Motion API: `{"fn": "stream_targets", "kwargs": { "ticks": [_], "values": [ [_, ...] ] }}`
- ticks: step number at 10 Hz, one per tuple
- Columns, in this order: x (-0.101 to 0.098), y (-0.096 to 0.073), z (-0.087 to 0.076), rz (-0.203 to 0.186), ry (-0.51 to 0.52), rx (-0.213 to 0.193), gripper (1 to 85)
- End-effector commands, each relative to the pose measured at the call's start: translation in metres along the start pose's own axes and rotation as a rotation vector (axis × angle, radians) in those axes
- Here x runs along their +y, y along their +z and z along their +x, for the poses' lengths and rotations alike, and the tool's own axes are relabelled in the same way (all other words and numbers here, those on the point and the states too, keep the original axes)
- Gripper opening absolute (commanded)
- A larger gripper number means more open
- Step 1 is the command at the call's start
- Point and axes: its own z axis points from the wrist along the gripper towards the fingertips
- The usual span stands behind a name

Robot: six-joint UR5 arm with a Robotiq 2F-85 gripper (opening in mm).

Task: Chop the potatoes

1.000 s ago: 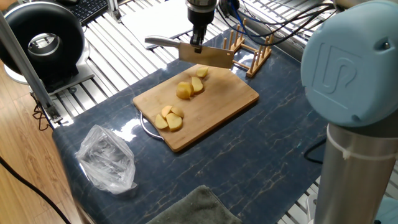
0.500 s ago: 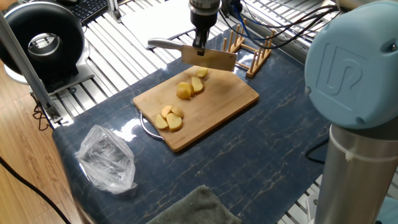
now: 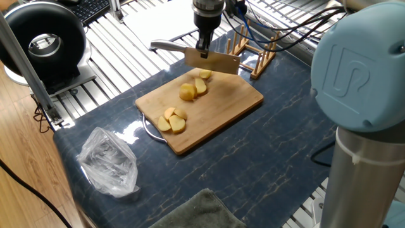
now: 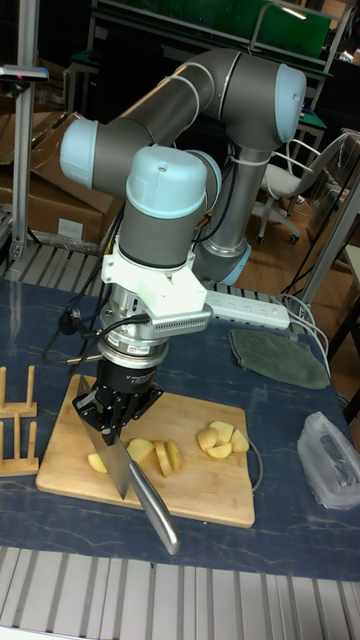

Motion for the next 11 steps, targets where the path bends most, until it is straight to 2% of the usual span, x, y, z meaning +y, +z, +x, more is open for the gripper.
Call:
{"fn": "stream_targets", "kwargs": {
  "ticks": [1,11],
  "values": [
    [0.0021,0.001,-0.0039,-0.011,0.007,-0.016,1.0],
    [0.0031,0.0022,-0.0066,-0.015,0.006,-0.026,1.0]
  ]
}}
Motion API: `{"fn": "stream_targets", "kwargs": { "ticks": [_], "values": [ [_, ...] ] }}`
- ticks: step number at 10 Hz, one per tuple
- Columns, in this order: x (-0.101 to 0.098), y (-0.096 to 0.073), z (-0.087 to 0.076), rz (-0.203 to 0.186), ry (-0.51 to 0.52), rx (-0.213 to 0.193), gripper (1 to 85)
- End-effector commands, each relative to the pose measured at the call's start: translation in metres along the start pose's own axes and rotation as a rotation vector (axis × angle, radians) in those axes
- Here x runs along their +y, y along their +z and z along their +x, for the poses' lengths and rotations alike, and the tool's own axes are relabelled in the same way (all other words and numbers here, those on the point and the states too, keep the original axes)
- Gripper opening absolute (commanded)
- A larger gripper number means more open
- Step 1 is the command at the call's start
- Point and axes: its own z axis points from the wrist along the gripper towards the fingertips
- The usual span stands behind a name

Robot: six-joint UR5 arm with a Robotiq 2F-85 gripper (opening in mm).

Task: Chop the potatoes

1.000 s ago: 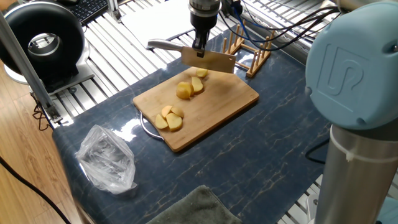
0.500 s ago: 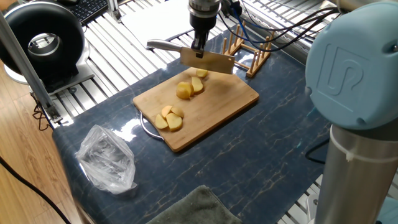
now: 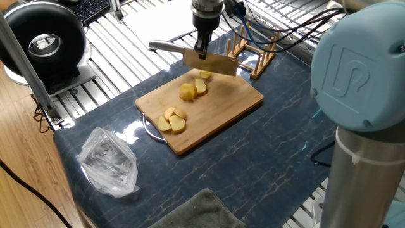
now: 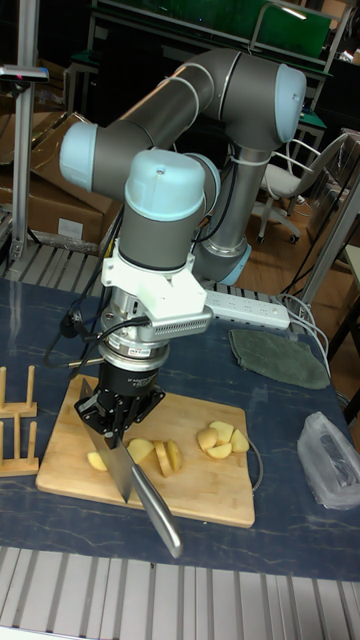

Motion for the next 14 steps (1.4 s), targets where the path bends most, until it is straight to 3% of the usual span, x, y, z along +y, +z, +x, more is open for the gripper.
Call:
{"fn": "stream_targets", "kwargs": {
  "ticks": [1,14],
  "values": [
    [0.001,0.0,-0.003,-0.009,0.005,-0.014,1.0],
    [-0.003,0.012,-0.01,-0.015,0.001,-0.045,1.0]
  ]
}}
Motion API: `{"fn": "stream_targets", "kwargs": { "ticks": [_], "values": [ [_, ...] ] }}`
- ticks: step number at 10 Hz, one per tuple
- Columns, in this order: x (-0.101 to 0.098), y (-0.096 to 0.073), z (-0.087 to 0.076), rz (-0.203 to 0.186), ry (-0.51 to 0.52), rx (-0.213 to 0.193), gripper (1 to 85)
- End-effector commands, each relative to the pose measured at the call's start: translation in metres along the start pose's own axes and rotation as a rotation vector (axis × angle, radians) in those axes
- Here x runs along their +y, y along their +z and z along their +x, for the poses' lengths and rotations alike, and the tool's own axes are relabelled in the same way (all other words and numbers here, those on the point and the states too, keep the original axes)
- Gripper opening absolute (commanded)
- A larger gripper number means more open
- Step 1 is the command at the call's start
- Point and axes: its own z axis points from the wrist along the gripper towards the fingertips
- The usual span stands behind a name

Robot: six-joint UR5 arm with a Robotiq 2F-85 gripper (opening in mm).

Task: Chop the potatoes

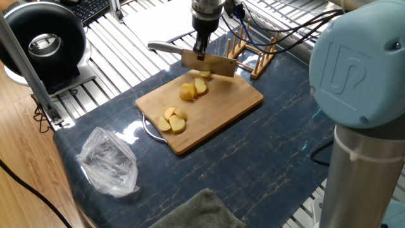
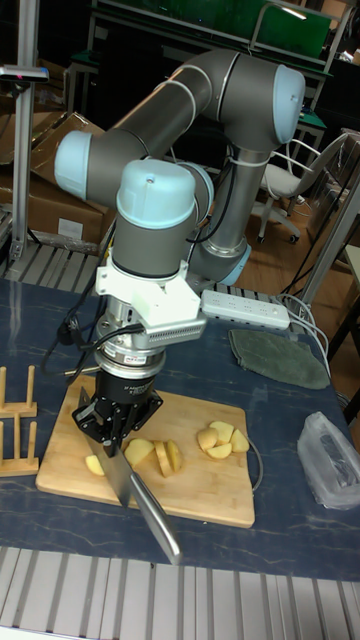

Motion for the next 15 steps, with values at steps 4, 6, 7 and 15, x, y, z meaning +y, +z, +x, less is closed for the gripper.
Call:
{"fn": "stream_targets", "kwargs": {
  "ticks": [4,6,7,15],
  "values": [
    [-0.001,0.006,-0.007,-0.003,0.001,-0.03,1.0],
    [0.0,0.008,-0.008,-0.003,0.0,-0.038,1.0],
    [0.0,0.009,-0.009,-0.004,-0.001,-0.042,1.0],
    [0.005,-0.028,0.008,-0.023,0.001,0.045,1.0]
  ]
}}
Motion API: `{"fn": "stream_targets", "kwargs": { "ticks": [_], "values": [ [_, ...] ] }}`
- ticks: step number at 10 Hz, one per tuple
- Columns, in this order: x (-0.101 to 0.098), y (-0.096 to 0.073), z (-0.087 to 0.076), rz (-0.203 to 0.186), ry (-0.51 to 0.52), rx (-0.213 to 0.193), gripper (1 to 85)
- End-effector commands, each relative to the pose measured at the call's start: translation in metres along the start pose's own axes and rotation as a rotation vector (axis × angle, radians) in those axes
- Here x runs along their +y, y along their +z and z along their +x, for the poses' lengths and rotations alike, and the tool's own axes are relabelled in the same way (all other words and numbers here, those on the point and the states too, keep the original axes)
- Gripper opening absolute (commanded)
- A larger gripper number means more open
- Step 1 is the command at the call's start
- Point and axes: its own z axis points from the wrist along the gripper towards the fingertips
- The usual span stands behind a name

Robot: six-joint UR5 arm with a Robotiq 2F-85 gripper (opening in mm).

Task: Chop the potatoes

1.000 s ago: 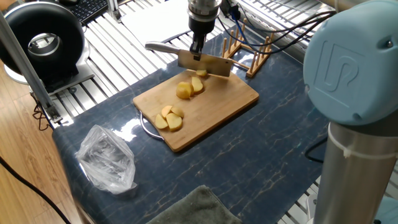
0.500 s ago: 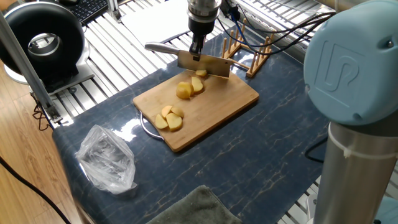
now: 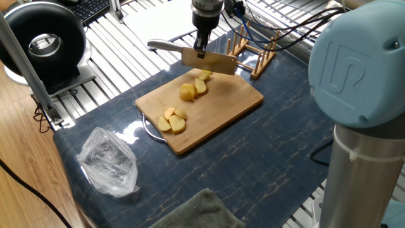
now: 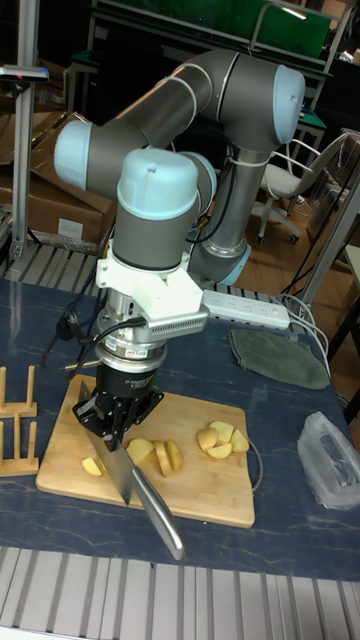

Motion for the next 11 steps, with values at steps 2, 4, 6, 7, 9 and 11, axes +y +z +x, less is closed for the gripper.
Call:
{"fn": "stream_targets", "kwargs": {
  "ticks": [2,4,6,7,9,11],
  "values": [
    [0.013,-0.023,0.008,-0.022,0.031,0.034,1.0],
    [0.02,-0.02,0.003,-0.021,0.051,0.027,1.0],
    [0.018,-0.013,-0.002,-0.004,0.057,0.014,1.0],
    [0.015,-0.009,-0.005,0.001,0.051,0.005,1.0],
    [0.01,-0.002,-0.007,0.007,0.043,-0.007,1.0],
    [0.01,-0.001,-0.007,0.007,0.042,-0.006,1.0]
  ]
}}
